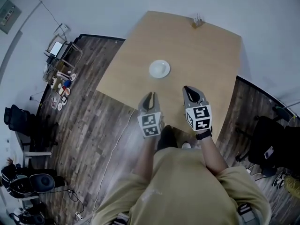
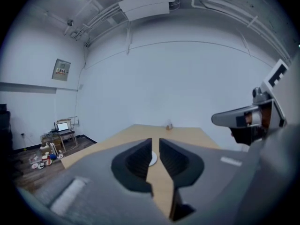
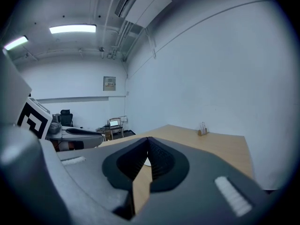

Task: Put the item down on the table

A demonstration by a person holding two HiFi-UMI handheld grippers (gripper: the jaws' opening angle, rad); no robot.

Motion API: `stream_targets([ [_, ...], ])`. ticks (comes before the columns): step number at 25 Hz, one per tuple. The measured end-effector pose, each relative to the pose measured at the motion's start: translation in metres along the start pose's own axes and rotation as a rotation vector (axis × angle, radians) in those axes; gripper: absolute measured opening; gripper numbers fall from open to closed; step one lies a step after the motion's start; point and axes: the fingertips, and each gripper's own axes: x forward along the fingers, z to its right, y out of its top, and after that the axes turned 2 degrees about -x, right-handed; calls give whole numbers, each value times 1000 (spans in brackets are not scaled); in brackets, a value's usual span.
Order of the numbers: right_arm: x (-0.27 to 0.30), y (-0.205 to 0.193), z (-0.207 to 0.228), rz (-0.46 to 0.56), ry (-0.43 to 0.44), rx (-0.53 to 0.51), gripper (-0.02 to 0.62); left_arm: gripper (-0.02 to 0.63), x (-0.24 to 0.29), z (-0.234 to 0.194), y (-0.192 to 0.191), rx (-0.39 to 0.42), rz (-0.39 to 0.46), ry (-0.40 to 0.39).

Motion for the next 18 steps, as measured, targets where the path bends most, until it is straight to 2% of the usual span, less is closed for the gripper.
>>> stream_targets([
  [9, -63, 23, -24, 136, -21, -59, 6, 2, -65, 32, 37, 32, 142, -38],
  [14, -91, 17, -26, 152, -54, -46, 6, 2, -90, 44, 45, 39, 183, -54],
  [18, -100, 17, -44, 156, -74, -62, 6, 2, -100, 36, 55, 38, 214, -84],
])
